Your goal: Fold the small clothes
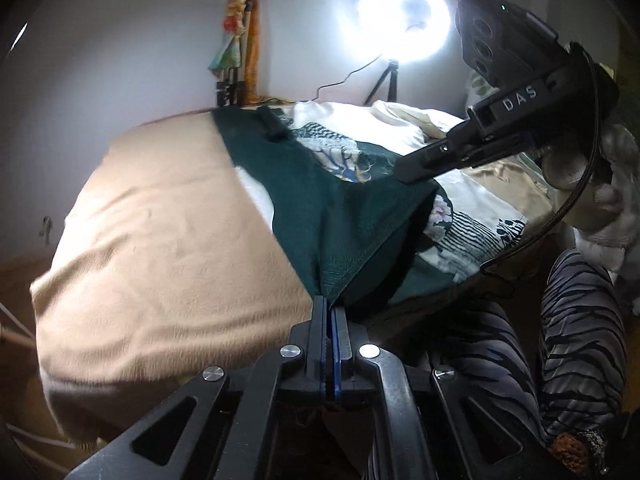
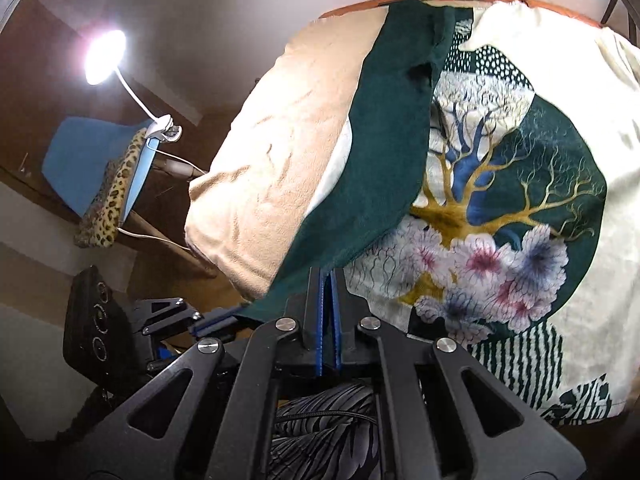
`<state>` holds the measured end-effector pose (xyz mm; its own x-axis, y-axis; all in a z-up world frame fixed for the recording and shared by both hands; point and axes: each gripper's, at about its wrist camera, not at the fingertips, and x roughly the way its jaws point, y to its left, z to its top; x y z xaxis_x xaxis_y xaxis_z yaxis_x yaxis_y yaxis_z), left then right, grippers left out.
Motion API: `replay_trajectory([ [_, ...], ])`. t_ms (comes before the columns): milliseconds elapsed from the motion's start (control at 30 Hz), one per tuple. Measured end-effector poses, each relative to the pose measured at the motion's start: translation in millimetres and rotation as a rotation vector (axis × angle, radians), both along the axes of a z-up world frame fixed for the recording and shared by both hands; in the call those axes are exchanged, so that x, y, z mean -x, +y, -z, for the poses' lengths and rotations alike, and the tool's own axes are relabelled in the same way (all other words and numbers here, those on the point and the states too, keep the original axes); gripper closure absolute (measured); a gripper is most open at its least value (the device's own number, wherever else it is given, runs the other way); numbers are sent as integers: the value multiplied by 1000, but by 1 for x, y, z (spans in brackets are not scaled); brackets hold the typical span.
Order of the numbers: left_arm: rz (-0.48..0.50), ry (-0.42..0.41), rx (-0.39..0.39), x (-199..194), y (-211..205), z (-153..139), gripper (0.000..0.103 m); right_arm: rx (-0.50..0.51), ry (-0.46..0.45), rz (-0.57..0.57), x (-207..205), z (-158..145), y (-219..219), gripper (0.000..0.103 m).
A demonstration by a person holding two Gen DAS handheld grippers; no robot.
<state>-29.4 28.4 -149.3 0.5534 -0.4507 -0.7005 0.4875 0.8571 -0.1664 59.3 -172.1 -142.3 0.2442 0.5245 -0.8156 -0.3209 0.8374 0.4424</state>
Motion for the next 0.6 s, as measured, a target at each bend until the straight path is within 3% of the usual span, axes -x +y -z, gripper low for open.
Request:
replay_trajectory([
  [133, 21, 49, -63, 11, 0, 19, 103, 47, 52, -10, 3, 17, 3, 98],
  [233, -4, 74, -68, 16, 7, 21, 92, 117, 51, -24, 9, 24, -3, 95],
  [267, -19, 68, -60, 16, 11, 18, 89, 123, 30, -27, 12, 21, -8, 89],
  [367, -83, 42, -46, 6, 24, 5, 88, 115, -61, 0, 17, 6, -29, 58],
  [600, -155, -80, -31, -43, 23, -54, 87, 57, -229, 98, 23, -28, -86, 54],
])
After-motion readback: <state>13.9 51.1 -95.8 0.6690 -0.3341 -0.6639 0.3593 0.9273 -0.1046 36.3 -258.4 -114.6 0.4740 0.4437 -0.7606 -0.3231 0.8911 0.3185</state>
